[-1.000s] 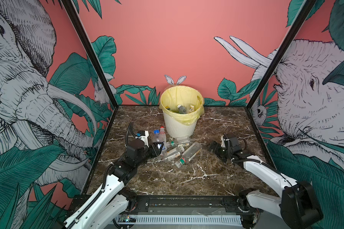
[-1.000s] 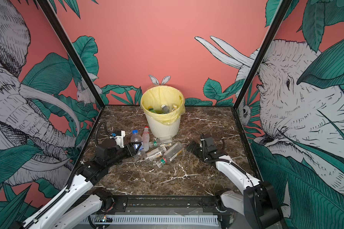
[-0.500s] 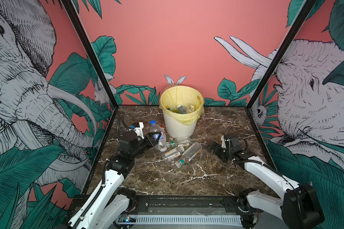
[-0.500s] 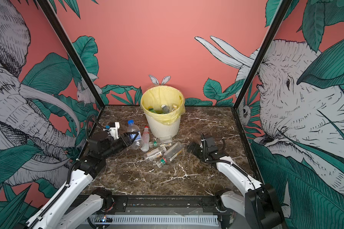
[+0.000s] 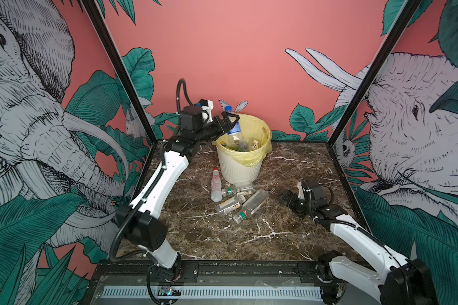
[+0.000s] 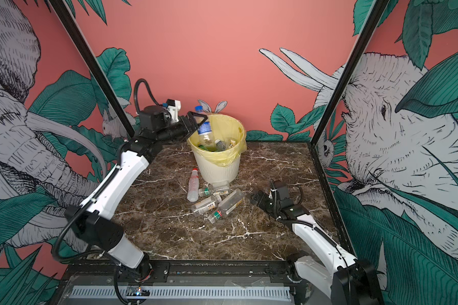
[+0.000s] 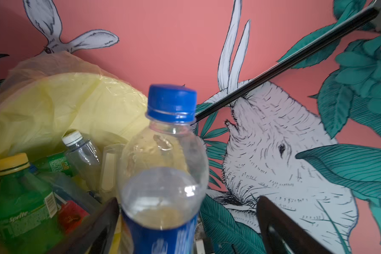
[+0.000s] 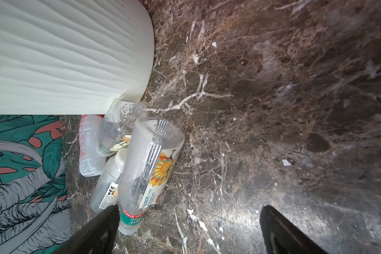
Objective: Throw the plastic bottles in the bin
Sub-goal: Throw the plastic bottle into the trash bin.
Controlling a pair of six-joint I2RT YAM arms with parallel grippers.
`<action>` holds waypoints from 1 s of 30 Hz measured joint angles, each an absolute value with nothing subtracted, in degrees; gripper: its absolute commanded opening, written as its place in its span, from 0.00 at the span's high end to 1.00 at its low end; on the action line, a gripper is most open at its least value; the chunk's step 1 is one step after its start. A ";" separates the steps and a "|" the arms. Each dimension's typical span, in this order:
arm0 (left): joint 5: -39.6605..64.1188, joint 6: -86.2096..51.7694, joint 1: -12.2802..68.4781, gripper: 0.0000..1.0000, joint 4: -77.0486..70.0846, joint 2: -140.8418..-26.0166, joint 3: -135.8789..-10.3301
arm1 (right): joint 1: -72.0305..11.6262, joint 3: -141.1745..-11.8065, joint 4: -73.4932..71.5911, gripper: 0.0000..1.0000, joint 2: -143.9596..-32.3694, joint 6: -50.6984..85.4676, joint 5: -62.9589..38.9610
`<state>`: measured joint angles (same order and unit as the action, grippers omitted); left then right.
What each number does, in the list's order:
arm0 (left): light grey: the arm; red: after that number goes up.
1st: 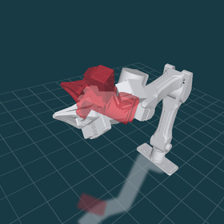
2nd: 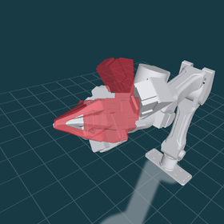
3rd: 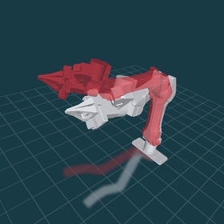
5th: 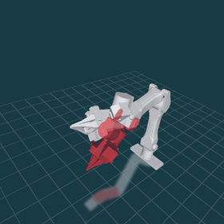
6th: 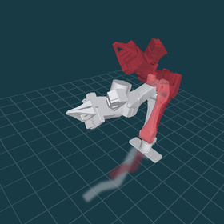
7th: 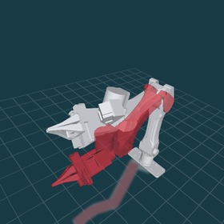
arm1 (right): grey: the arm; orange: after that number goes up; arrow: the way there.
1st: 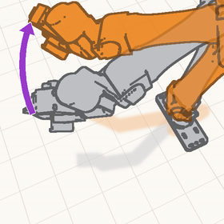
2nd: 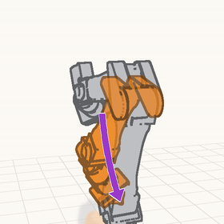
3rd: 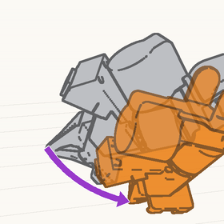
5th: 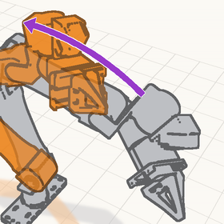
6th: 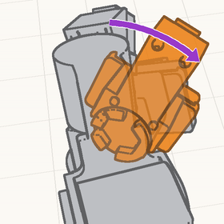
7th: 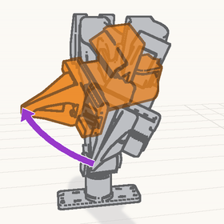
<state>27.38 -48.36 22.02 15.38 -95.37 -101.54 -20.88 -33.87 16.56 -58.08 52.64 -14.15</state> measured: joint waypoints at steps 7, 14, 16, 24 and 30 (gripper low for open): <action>25.85 -44.75 21.91 0.00 20.75 -92.36 -100.31 | -20.88 -33.87 17.89 0.01 -53.47 52.80 -14.11; 27.27 -40.95 21.04 0.00 20.82 -79.85 -96.40 | -20.88 -34.02 19.86 0.01 -51.62 54.11 -12.40; 28.08 -39.77 20.95 0.00 20.25 -76.58 -92.31 | -20.88 -34.61 22.06 0.01 -51.68 54.59 -11.14; 27.86 -32.84 20.40 0.00 21.56 -70.32 -79.75 | -20.88 -34.94 26.85 0.01 -51.79 57.74 -6.50; 26.09 -29.98 19.53 0.00 24.18 -65.69 -73.69 | -20.88 -36.32 31.94 0.01 -53.63 58.98 -4.58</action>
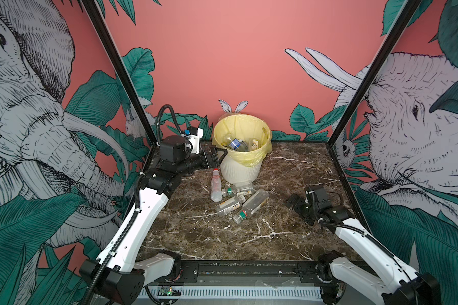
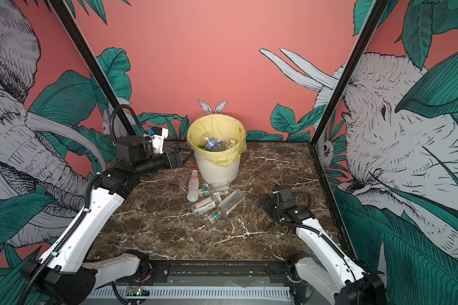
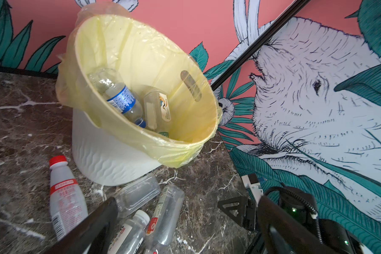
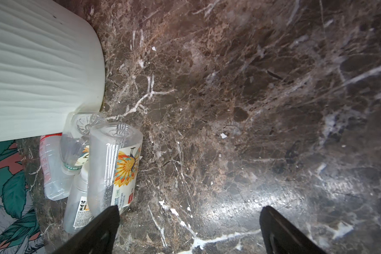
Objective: Throw the plastic bottles in the bin
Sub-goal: Throw the plastic bottle into the trash bin, then pick up the plastic bottle from the center of the table.
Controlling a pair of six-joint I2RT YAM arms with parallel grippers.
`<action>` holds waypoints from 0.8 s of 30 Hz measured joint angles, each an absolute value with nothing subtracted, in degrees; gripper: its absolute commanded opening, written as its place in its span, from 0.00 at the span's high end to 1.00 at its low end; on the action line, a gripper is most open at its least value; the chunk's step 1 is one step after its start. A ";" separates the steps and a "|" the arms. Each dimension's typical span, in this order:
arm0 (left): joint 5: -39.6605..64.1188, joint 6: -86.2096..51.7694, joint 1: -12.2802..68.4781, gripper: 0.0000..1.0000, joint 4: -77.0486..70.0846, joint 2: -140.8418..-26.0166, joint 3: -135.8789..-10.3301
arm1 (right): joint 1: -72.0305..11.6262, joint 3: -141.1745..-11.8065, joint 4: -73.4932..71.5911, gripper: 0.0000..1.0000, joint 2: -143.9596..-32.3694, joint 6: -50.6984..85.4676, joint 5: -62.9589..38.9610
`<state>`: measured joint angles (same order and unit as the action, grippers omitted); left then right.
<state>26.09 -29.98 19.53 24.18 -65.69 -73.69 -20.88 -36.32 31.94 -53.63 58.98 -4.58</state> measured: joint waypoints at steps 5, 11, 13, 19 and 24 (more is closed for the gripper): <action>20.40 -27.53 19.07 0.01 27.64 -59.37 -67.83 | -20.88 -36.25 32.23 0.01 -52.14 61.10 -3.66; 15.27 -26.09 18.63 0.01 32.05 -53.74 -62.50 | -21.56 -36.25 32.99 0.01 -52.07 61.98 -3.05; 14.50 -26.09 18.59 0.01 32.71 -52.82 -60.20 | -22.59 -36.25 33.32 0.01 -52.77 62.70 -2.31; 12.36 -27.24 18.57 0.01 34.76 -51.94 -53.01 | -28.16 -37.58 33.71 0.01 -57.25 65.10 -0.27; 11.77 -28.73 18.57 0.01 35.83 -49.98 -50.43 | -31.57 -40.16 32.53 0.01 -60.45 67.16 1.23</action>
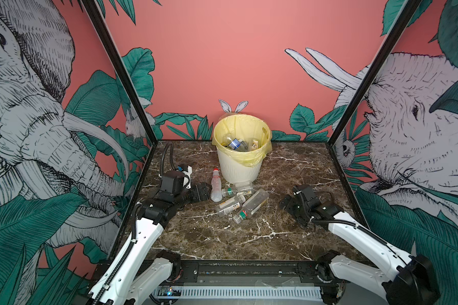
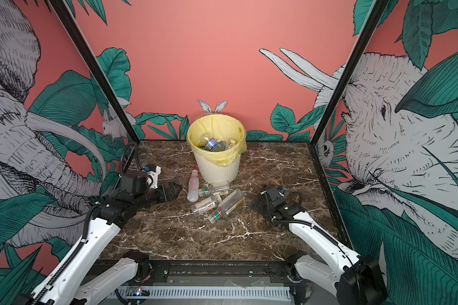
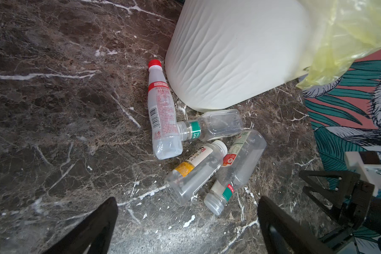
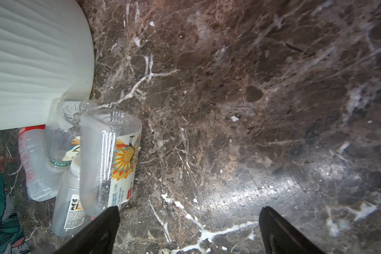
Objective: Throw the plastic bottles in the bin
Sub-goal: Pick up the plastic bottle from the center of the table.
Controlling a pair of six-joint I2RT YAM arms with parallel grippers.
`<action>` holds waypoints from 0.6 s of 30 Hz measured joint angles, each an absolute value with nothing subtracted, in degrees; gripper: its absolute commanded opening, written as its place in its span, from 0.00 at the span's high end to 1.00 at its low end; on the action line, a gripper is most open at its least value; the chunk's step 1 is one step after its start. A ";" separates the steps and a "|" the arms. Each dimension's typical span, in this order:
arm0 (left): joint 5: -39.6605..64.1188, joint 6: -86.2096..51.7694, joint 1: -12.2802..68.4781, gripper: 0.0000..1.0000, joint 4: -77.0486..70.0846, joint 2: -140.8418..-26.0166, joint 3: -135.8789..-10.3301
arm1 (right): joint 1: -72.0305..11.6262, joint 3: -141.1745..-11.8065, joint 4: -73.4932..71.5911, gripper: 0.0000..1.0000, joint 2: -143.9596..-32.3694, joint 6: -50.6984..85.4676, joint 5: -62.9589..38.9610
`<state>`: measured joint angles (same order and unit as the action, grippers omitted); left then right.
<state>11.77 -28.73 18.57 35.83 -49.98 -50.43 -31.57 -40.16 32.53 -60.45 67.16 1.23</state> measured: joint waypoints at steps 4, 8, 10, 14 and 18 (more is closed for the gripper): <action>11.40 -29.12 18.57 0.01 36.14 -49.41 -49.32 | -33.74 -40.18 31.00 0.01 -61.82 69.21 2.26; 11.05 -29.45 18.57 0.01 36.80 -49.25 -47.55 | -35.97 -40.18 29.28 0.01 -63.55 71.18 3.29; 11.03 -29.58 18.55 0.01 36.91 -48.95 -46.46 | -37.01 -40.21 28.25 0.01 -64.58 72.27 3.84; 11.07 -29.98 18.55 0.01 37.08 -48.82 -45.47 | -38.83 -41.47 26.85 0.02 -67.55 73.56 4.54; 11.05 -30.02 18.55 0.01 37.06 -48.82 -44.84 | -40.21 -43.46 24.95 0.02 -70.54 74.32 5.19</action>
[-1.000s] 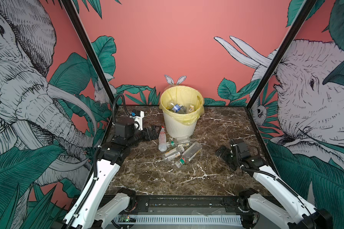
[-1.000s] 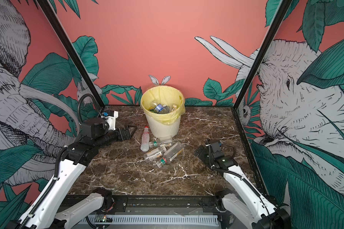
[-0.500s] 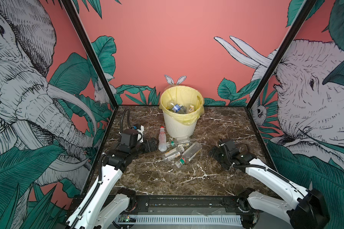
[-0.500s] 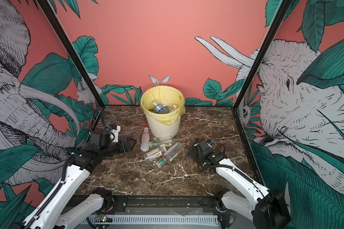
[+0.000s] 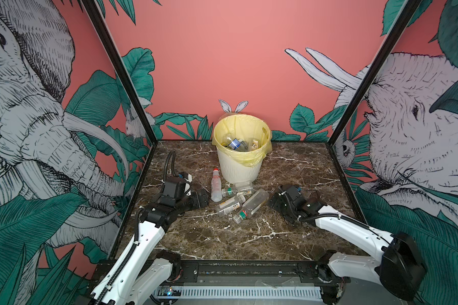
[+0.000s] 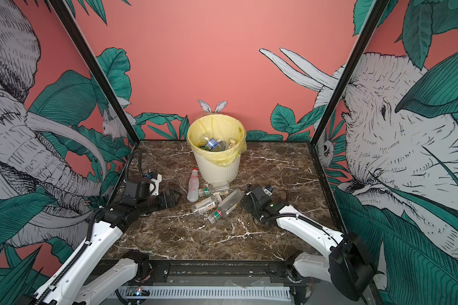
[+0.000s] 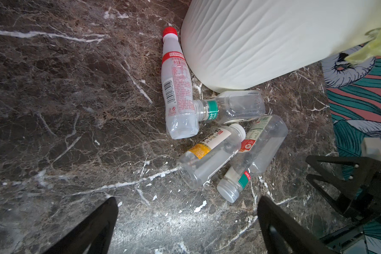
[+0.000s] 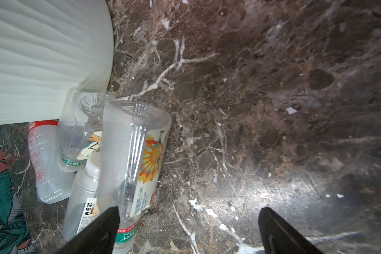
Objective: Throw the plastic bottles in the bin
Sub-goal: Pick up the plastic bottle from the center of the table.
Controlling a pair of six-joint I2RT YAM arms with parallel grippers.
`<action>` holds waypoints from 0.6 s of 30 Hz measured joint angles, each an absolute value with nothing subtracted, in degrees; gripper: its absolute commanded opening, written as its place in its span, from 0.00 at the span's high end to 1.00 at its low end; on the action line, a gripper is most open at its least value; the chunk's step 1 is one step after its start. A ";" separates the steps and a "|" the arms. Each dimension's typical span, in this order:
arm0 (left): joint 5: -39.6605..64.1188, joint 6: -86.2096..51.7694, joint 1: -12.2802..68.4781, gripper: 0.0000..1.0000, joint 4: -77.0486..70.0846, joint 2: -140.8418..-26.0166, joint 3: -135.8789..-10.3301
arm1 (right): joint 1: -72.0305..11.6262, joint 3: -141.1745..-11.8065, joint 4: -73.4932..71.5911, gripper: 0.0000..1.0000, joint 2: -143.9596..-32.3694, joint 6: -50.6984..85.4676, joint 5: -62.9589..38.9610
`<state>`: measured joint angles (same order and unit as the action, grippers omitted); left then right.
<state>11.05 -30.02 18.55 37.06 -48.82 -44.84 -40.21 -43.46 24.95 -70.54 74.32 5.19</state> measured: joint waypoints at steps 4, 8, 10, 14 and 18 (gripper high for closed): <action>11.07 -30.28 18.55 0.01 37.58 -48.77 -43.81 | -41.28 -45.67 22.92 0.04 -74.28 74.61 5.39; 11.03 -30.55 18.55 0.01 38.00 -48.51 -42.76 | -41.87 -47.86 21.17 0.04 -78.00 74.81 5.26; 10.87 -30.70 18.55 0.01 38.39 -48.36 -42.54 | -42.04 -48.88 20.36 0.05 -79.55 74.81 5.08; 10.74 -30.96 18.55 0.01 38.92 -47.79 -42.48 | -42.26 -50.19 18.59 0.06 -81.89 75.13 4.47; 10.02 -31.03 18.55 0.01 39.40 -47.59 -42.41 | -42.57 -50.87 17.32 0.07 -83.59 75.46 3.92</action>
